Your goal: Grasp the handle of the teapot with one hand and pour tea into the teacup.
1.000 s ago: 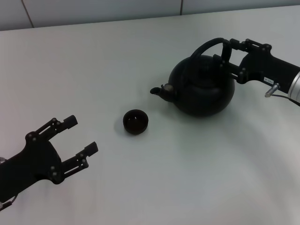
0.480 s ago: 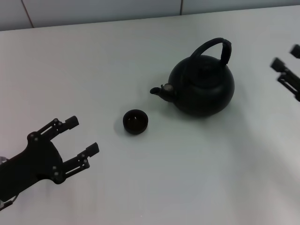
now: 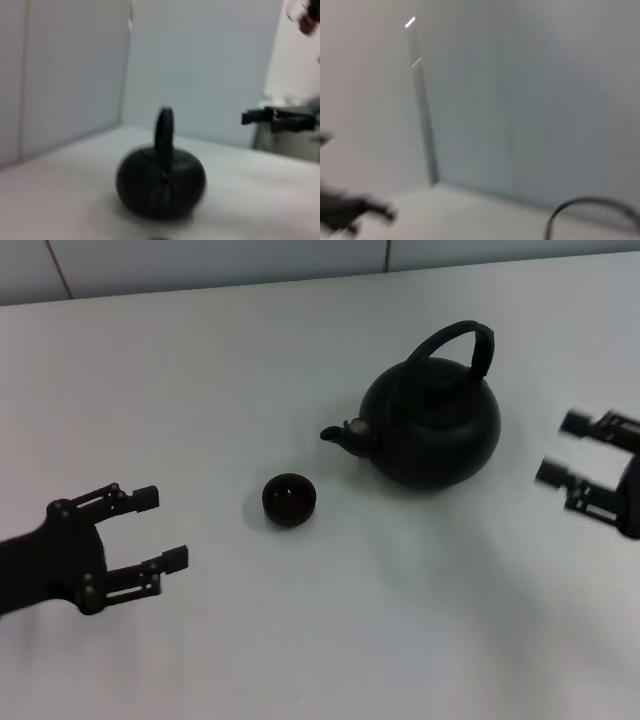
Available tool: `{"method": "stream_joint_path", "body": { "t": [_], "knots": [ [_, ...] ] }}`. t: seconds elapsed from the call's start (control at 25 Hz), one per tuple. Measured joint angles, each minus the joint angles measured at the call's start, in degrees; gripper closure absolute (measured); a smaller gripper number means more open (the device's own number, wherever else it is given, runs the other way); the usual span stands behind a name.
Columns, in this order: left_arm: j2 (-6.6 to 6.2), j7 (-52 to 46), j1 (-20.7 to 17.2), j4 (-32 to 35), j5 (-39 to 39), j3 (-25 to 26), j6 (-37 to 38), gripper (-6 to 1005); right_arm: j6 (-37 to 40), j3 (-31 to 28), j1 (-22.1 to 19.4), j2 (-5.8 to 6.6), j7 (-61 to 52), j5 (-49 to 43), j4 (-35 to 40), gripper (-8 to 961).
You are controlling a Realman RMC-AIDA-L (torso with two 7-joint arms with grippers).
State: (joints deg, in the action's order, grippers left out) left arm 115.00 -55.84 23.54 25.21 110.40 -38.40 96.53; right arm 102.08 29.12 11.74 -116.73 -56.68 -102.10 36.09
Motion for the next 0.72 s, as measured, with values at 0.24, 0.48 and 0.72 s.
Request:
{"method": "stream_joint_path", "body": {
  "t": [0.24,0.48,0.72],
  "knots": [
    [-3.33,-9.58,4.82,4.51,7.87,-0.41,3.23,202,1.26,-0.02,4.66,0.29,-8.76,-14.87,10.24,311],
    [-4.43,-14.09,8.03,8.3,13.51,-0.49,4.51,202,1.21,-0.03,8.71,0.53,-11.03,-22.88,13.25,310],
    [-3.6,-14.51,8.96,9.31,14.28,-0.11,4.57,202,-0.03,0.04,10.42,0.5,-10.79,-23.46,12.75,310]
  ]
}}
